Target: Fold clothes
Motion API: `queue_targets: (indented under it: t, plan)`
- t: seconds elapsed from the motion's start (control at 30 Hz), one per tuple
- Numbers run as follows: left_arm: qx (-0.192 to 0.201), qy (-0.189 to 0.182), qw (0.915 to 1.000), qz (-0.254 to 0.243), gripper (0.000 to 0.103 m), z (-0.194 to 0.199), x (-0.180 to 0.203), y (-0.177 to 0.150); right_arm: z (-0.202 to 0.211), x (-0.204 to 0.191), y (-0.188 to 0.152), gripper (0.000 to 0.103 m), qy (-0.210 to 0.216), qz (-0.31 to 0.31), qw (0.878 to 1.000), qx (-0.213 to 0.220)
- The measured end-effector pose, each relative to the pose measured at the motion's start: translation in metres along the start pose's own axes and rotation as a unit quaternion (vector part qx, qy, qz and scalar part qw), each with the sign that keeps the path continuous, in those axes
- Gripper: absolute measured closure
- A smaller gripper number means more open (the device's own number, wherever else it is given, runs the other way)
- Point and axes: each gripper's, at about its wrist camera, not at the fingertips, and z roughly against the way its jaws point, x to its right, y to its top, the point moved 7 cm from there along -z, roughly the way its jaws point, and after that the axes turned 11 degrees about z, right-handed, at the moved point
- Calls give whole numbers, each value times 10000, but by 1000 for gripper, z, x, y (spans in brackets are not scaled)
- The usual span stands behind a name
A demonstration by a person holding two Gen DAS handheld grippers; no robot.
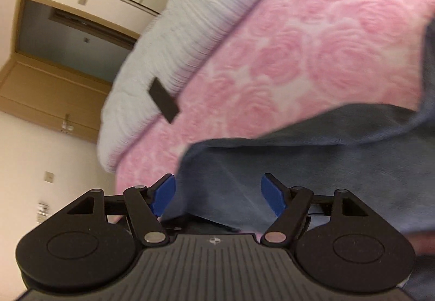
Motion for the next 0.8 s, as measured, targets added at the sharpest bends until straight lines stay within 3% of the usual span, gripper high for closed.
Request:
queue_targets:
  t: [0.13,0.2,0.3,0.4,0.47,0.57,0.7,0.8]
  plan:
    - [-199,-155,9979,603,4,13,-10,-21,15,23,-29,29,-247,-215,9994,-145]
    - [-279,-312,9975,565,5,12,-14,-20,22,32,-45,28,-337,-351,9985,-233]
    - [-359,-567,9972,-326,8,7,-15,-1,25,29,-67,28,-385,-109,9981,-478]
    - [-489,-815,9861,-1363,8,3,-18,27,20,15,-86,28,-374,267,9962,-738]
    - [-634,-953,9824,-1476,8,3,-26,43,18,8,-92,28,-330,313,9961,-756]
    - [-644,-1119,9842,-1215,9,14,-37,60,18,0,-96,28,-272,236,9970,-692]
    - [-727,-1318,9873,-516,11,23,-49,55,19,-7,-101,27,-203,244,9974,-645]
    - [-498,-947,9933,-432,11,35,-57,39,20,-7,-104,26,-223,196,9975,-639]
